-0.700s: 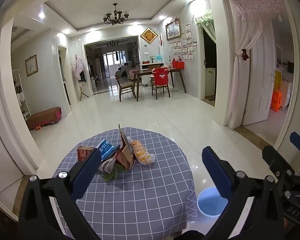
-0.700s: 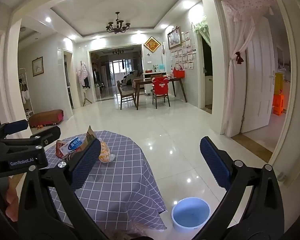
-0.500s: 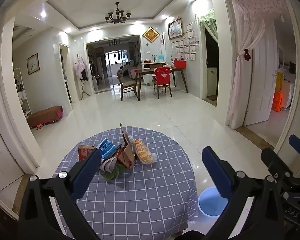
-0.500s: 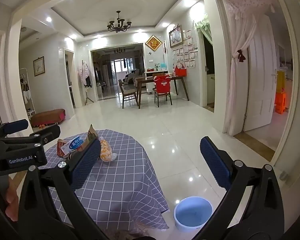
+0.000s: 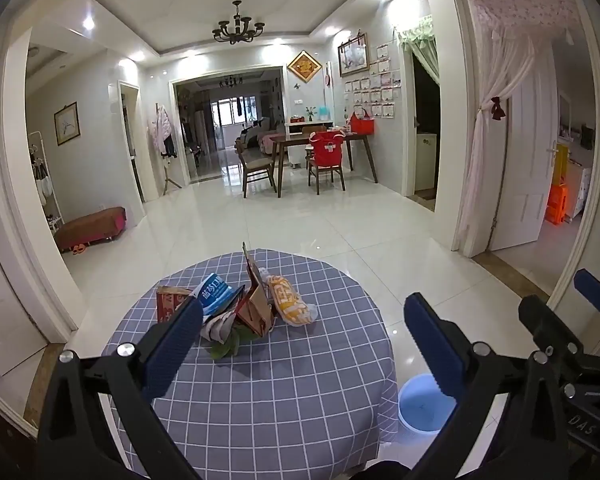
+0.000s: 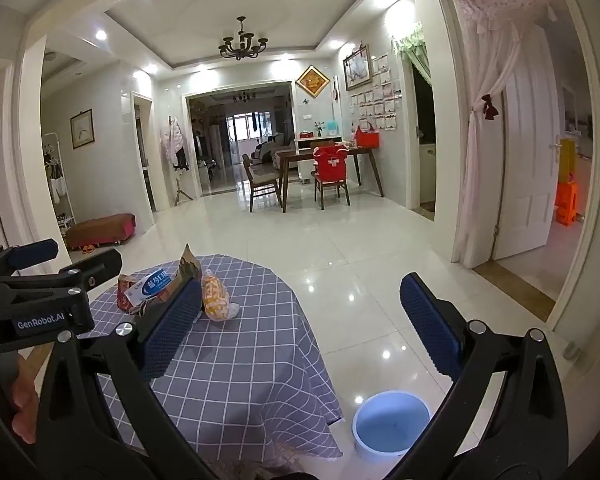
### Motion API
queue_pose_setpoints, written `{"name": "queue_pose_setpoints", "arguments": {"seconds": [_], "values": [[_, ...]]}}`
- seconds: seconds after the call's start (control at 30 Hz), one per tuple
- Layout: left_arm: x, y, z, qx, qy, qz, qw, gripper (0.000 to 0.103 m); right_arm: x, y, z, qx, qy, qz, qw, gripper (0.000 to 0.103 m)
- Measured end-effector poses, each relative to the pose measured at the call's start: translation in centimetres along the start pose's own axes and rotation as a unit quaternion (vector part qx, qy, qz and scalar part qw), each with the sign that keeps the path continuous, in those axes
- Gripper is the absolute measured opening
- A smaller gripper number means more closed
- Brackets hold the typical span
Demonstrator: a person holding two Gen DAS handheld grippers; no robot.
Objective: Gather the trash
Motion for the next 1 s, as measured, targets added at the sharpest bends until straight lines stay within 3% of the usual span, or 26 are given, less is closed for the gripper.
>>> {"name": "queue_pose_setpoints", "arguments": {"seconds": [1.0], "values": [[0.2, 0.0, 0.3, -0.002, 0.001, 0.000, 1.0000, 0.099, -0.8, 0.8, -0.3, 0.005, -0.004, -0.004, 1.000, 0.097]]}}
Point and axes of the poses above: each gripper's, at about its wrist camera, not at the fingertips, and x roughly against the way its jaws point, z to its right, y to its underside, the point moved 3 cm from there along -x, roughly the way its jaws point, and after that the axes turned 13 degrees about -x, right-handed, at the moved point
